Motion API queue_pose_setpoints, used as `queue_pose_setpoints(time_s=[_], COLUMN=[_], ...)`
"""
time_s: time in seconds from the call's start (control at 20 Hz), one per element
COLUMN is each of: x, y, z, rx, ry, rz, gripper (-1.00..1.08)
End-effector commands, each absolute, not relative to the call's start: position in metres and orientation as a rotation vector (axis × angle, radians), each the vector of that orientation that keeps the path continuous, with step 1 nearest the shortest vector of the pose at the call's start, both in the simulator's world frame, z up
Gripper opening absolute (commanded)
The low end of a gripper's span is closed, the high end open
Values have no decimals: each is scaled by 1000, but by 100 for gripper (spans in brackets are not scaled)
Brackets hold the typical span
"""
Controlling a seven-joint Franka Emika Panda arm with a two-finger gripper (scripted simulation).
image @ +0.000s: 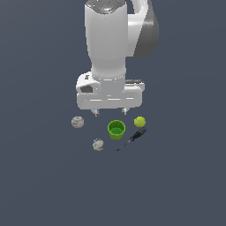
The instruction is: Pick up a designated object from a clutter of objects.
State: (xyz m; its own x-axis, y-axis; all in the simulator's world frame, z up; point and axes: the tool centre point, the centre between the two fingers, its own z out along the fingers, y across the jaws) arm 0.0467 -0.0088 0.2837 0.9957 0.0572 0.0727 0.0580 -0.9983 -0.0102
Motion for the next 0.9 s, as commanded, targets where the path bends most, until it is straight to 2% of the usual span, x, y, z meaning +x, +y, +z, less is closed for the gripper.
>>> queue_pose_setpoints(time_s=[0.0,0.45,0.85], x=[53,63,59], y=[-18,-54,-71], z=[258,153,99], rx=[-3128,-3126,-3118], ry=[-130,-295,-381], rz=[-98,-38,-7], gripper=[100,100,100])
